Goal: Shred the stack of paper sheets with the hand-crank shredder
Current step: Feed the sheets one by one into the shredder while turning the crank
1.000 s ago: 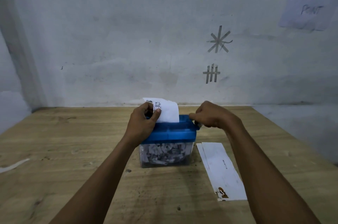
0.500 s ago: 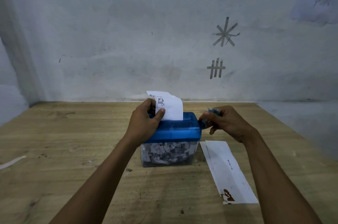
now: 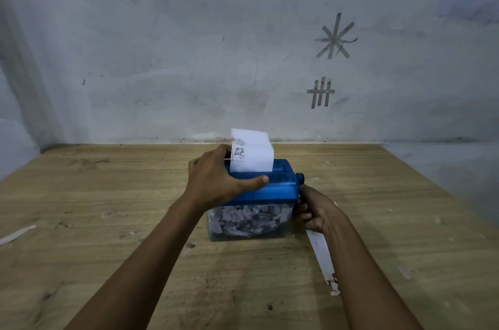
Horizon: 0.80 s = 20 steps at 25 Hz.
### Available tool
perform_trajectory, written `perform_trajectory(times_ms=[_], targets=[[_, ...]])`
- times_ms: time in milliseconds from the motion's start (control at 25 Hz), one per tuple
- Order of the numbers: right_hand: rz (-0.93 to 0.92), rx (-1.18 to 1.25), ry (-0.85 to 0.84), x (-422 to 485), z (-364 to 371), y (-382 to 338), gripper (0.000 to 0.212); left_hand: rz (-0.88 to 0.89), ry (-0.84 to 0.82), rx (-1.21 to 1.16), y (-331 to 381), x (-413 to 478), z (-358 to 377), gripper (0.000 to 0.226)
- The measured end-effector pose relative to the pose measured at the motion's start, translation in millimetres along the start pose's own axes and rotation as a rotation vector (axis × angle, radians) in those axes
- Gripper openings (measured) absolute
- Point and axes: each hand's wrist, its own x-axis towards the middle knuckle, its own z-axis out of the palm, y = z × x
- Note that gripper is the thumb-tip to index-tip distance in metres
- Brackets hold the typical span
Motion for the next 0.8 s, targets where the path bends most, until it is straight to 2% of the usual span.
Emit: perform_trajectory(times_ms=[40,120,320,440,600,720,800], targets=[[-0.07,-0.074,0.047,-3,1,6,0.025,0.003,-0.026,0.1,0,-1,0,0.095],[-0.206,-0.208,0.156,-10,2,14,0.026,-0.02,-0.047,0.151,2,0,0,0.102],[-0.243,-0.523,0.326,-50,1,31,0.037,-0.05,-0.065,0.147,3,-2,1,0.1],[-0.453,-0.667,0.365,-81,1,17,0.044,-0.041,-0.06,0.171,6,1,-1,0.098],[-0.709,-0.747,0.49,-85,15,-21,0.054,0.003,-0.063,0.177,4,2,-2,0.095],[-0.738,-0.78,0.522,-62,27,-50,0.062,0.031,-0.07,0.064,2,1,-3,0.101],[-0.703,-0.741,0.476,-46,31,-68,0.059,0.036,-0.096,-0.015,1,1,-3,0.105]])
